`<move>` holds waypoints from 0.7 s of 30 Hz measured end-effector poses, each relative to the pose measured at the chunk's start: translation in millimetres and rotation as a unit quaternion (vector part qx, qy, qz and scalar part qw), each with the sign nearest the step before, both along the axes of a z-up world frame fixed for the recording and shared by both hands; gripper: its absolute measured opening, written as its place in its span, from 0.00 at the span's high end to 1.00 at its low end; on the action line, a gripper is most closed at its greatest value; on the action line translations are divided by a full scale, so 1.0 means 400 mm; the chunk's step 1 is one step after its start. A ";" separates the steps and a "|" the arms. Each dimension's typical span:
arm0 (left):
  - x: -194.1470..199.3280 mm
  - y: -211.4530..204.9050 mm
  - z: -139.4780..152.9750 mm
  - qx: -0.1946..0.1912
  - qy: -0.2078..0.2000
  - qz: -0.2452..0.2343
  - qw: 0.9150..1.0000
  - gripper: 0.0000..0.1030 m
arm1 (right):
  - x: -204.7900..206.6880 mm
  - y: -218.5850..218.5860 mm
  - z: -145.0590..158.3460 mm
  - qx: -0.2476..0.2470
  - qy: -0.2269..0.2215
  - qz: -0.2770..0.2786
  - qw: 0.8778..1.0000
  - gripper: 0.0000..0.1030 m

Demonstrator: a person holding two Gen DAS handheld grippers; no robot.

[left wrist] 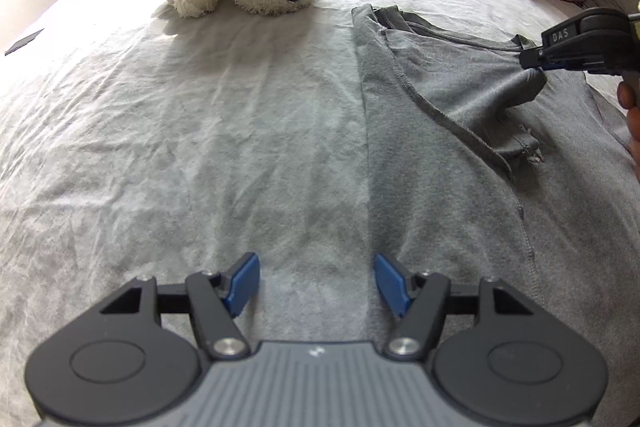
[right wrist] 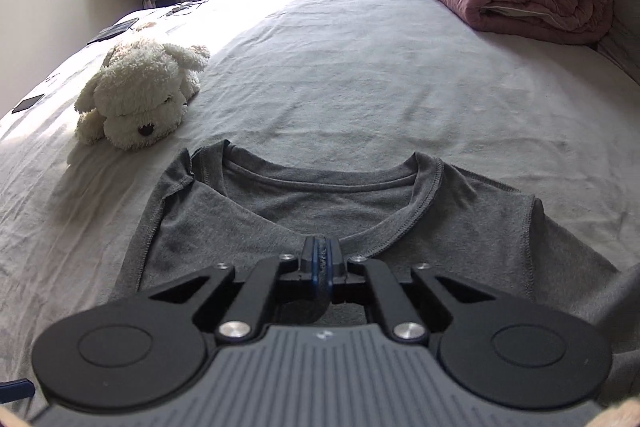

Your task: Fold clothes

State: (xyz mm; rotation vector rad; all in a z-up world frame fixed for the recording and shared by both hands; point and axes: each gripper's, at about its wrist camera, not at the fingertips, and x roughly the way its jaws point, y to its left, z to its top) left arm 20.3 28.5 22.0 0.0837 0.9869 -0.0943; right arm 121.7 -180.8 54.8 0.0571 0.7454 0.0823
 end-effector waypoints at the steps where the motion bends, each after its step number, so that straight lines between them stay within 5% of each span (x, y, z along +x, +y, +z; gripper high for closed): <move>1: 0.000 0.000 0.000 0.001 0.000 0.000 1.000 0.36 | 0.001 0.002 -0.003 -0.007 0.004 -0.004 1.000 0.96; 5: 0.001 0.000 -0.001 0.003 -0.002 -0.002 1.000 0.34 | 0.013 0.013 -0.030 -0.036 0.026 -0.017 0.999 0.96; 11: 0.001 0.000 -0.002 0.006 -0.001 -0.004 1.000 0.32 | -0.003 -0.001 -0.006 0.012 0.019 -0.041 0.999 0.96; 17: 0.000 0.002 -0.003 0.007 -0.002 -0.005 1.000 0.31 | 0.055 -0.034 -0.067 0.028 0.088 -0.078 0.993 0.96; 21: -0.002 -0.002 -0.003 0.011 -0.003 -0.008 1.000 0.31 | 0.041 -0.031 -0.056 0.042 0.066 -0.070 0.994 0.81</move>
